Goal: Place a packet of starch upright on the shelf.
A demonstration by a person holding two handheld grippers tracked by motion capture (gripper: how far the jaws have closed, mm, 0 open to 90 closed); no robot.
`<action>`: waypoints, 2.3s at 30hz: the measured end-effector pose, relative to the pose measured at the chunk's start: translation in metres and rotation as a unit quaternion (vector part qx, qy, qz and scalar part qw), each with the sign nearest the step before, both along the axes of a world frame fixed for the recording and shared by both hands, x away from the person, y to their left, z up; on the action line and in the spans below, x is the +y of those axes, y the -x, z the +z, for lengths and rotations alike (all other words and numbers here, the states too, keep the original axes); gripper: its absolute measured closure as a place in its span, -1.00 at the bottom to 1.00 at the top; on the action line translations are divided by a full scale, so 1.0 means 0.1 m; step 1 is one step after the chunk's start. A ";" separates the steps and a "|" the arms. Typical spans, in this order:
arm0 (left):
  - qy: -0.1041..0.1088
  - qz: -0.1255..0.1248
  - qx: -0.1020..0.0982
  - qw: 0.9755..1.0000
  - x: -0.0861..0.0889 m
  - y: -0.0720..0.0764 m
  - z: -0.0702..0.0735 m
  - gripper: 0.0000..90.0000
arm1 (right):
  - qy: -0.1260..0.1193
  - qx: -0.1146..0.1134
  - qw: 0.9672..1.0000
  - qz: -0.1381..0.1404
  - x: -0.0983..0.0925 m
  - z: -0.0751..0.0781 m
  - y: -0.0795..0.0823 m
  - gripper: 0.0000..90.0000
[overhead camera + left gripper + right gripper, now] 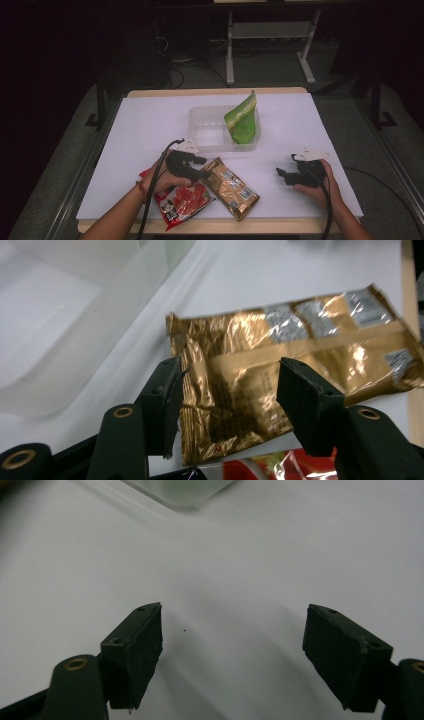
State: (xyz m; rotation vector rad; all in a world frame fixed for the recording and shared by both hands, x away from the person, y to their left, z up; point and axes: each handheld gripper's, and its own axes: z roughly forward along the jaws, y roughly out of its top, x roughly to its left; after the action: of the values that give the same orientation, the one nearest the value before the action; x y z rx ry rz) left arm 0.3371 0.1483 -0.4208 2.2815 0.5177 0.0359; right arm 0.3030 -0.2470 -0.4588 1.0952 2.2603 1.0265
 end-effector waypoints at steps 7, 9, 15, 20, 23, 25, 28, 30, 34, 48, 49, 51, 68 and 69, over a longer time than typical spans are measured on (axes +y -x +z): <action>-0.019 0.007 0.029 0.999 -0.09 -0.09 -0.15 -0.16 | 0.004 0.000 1.000 0.001 0.01 0.00 0.00 -0.48; -0.014 0.014 0.038 0.999 -0.08 -0.11 -0.16 -0.17 | 0.003 0.000 1.000 0.001 0.01 0.00 0.00 -0.48; -0.015 0.012 0.074 0.997 -0.09 -0.17 -0.21 -0.30 | 0.004 0.001 1.000 0.003 0.01 0.00 0.00 -0.48; -0.018 0.010 0.071 0.997 -0.10 -0.17 -0.21 -0.31 | 0.006 0.003 1.000 0.004 0.01 -0.01 -0.01 -0.47; -0.011 0.002 0.079 0.997 -0.09 -0.16 -0.21 -0.11 | 0.005 0.003 1.000 0.004 0.01 -0.01 -0.01 -0.47; -0.011 0.000 0.082 0.997 -0.10 -0.16 -0.21 0.10 | 0.003 0.004 1.000 0.003 0.01 0.00 -0.01 -0.46; -0.008 -0.012 0.086 0.996 -0.11 -0.14 -0.21 0.41 | 0.004 0.004 1.000 0.003 0.01 0.00 -0.01 -0.46; -0.005 -0.010 0.086 0.996 -0.11 -0.14 -0.20 0.56 | 0.003 0.005 1.000 0.003 0.01 0.00 -0.01 -0.46; 0.005 -0.002 0.080 0.997 -0.07 -0.14 -0.17 0.80 | 0.003 0.005 1.000 0.003 0.01 0.00 -0.01 -0.46; 0.101 0.040 0.043 0.993 0.15 -0.09 0.31 0.91 | 0.003 0.005 1.000 0.005 0.01 0.00 -0.01 -0.46; 0.111 0.046 0.042 0.992 0.18 -0.08 0.36 0.93 | 0.003 0.005 1.000 0.005 0.01 0.00 -0.01 -0.46; 0.121 0.047 0.032 0.991 0.21 -0.04 0.44 0.98 | 0.002 0.005 1.000 0.006 0.00 0.00 -0.01 -0.46; 0.187 0.082 -0.029 0.978 0.25 0.13 1.02 1.00 | 0.003 0.011 1.000 0.009 0.01 -0.01 -0.02 -0.46; 0.188 0.080 -0.027 0.979 0.24 0.12 1.03 1.00 | 0.003 0.011 1.000 0.009 0.01 -0.01 -0.02 -0.46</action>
State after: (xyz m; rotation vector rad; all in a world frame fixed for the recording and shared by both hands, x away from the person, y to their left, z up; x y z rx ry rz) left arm 0.3252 0.1728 -0.3182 1.8623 0.6221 0.0729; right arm 0.3047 -0.2461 -0.4598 1.0888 2.2932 1.0187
